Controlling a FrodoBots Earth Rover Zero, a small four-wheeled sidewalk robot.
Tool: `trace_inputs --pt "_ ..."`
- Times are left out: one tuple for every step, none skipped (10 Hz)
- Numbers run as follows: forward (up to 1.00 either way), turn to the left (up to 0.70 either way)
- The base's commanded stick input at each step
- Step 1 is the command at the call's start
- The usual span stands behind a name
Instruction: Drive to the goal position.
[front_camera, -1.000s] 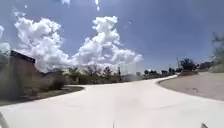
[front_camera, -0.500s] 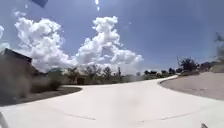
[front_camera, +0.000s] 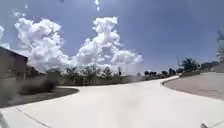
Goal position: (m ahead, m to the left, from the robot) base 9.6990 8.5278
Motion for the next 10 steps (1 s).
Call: trace_inputs --pt "0.85 -0.01" --pt "0.85 -0.01" --pt "0.85 -0.01" --pt "0.85 -0.01" --pt "0.85 -0.01" --pt "0.85 -0.01" --pt "0.85 -0.01" --pt "0.85 -0.01" --pt "0.85 -0.01" --pt "0.85 -0.01"
